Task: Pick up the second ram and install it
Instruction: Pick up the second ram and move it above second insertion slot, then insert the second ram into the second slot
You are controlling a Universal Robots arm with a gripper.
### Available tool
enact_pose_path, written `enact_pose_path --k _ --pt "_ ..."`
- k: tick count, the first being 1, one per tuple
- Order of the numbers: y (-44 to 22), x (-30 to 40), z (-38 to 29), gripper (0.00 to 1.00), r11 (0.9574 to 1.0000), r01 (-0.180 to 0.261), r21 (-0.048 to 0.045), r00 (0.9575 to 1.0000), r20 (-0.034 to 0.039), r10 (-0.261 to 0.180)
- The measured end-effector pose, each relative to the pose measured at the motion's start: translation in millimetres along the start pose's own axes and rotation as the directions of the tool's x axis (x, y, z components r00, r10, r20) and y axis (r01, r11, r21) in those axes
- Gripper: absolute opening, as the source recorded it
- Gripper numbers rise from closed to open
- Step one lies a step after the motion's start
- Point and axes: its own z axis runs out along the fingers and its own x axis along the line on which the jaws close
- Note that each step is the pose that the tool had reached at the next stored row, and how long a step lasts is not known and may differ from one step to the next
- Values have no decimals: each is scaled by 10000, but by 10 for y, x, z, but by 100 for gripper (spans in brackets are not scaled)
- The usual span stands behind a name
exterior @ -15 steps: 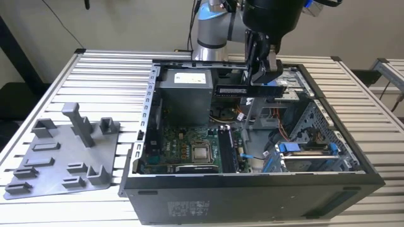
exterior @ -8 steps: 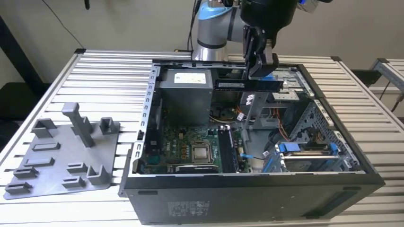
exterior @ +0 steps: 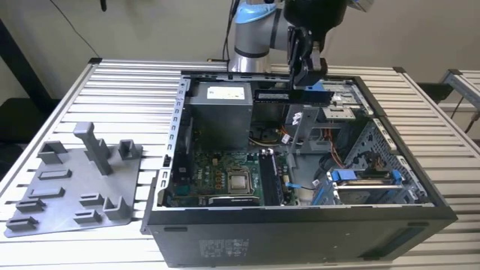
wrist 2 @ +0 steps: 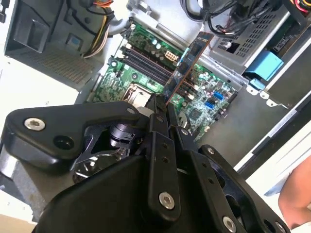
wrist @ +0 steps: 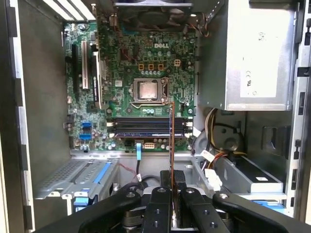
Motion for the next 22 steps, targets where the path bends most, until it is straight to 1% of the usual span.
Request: enact_pose_path --k 9,22 --pt "3 -140 2 14 10000 -66 1 10000 1 66" --pt "3 -142 2 14 10000 -78 1 10000 1 78"
